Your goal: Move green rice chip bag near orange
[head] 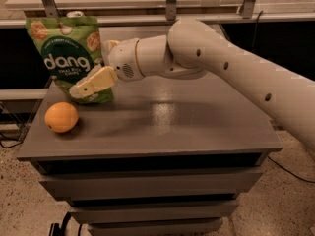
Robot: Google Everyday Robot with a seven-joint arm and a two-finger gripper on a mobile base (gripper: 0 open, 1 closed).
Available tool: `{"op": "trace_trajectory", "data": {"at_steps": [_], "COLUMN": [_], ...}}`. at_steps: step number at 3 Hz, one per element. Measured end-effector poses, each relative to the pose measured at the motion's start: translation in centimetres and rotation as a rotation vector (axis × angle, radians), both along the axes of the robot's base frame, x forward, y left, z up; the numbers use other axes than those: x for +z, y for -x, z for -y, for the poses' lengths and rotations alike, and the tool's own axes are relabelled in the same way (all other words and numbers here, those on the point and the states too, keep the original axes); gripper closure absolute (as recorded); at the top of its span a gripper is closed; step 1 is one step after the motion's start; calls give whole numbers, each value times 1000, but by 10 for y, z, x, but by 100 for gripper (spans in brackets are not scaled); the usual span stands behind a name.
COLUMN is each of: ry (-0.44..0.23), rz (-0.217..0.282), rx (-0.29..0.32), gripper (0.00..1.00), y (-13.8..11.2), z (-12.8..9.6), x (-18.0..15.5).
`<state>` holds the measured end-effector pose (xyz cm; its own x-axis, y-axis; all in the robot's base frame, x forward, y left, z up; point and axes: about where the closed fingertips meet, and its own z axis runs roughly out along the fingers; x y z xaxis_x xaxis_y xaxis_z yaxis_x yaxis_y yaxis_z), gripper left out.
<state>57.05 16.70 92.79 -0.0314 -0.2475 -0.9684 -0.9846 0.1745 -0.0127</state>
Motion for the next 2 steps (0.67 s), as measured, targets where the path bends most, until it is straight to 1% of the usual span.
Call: {"op": "trace_trajectory", "data": {"at_steps": [1, 2], "ry": [14, 15], "rz": [26, 27], "rx": [-21, -31], "gripper": [0, 0], "y": [11, 10], "z": [38, 44], "x": [2, 2]}}
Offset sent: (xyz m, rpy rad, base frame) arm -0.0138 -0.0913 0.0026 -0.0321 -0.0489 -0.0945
